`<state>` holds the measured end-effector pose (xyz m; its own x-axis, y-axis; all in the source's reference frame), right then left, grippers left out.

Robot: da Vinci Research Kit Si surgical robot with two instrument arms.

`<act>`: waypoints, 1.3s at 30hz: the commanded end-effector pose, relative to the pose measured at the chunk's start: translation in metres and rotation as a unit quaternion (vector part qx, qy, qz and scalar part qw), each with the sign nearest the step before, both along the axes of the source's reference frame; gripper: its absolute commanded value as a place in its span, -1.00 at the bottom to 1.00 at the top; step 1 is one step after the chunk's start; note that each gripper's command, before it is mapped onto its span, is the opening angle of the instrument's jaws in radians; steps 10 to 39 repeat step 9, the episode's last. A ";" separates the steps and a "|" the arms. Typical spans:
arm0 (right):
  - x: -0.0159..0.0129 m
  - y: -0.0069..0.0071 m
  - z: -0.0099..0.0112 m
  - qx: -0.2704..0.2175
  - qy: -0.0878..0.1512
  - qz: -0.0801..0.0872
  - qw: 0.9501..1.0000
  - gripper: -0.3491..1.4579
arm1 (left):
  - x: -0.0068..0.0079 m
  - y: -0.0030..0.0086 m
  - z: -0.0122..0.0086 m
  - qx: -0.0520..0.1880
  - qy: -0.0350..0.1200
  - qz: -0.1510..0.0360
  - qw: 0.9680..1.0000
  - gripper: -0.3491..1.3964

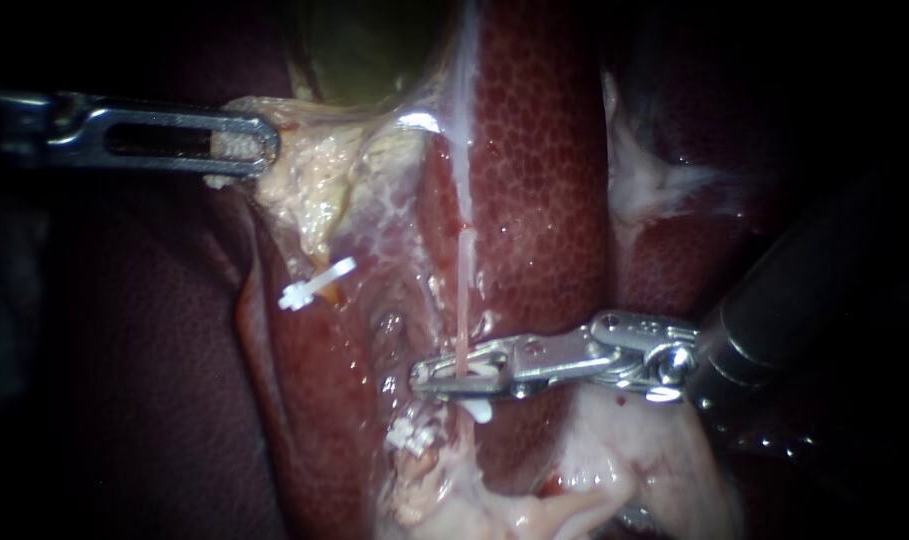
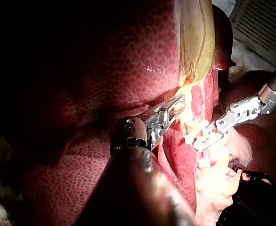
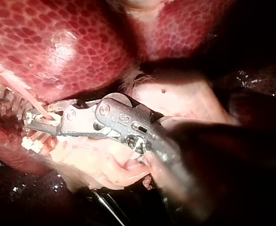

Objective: Clipping second clip right tube

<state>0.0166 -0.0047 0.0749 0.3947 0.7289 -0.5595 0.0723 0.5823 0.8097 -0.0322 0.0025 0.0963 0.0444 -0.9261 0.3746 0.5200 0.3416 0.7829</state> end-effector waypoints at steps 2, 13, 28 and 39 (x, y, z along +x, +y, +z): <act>0.0000 -0.0001 0.0001 0.000 0.000 0.000 1.000 -1.00 | 0.0000 0.0000 0.0000 0.000 0.000 -0.001 1.000 -1.00; -0.0002 0.0001 -0.0001 -0.001 -0.013 0.015 1.000 -0.55 | -0.0001 -0.0001 0.0000 0.000 0.001 -0.001 1.000 -1.00; -0.0002 0.0001 -0.0001 -0.001 -0.013 0.015 1.000 -0.55 | -0.0001 -0.0001 0.0000 0.000 0.001 -0.001 1.000 -1.00; -0.0002 0.0001 -0.0001 -0.001 -0.013 0.015 1.000 -0.55 | -0.0001 -0.0001 0.0000 0.000 0.001 -0.001 1.000 -1.00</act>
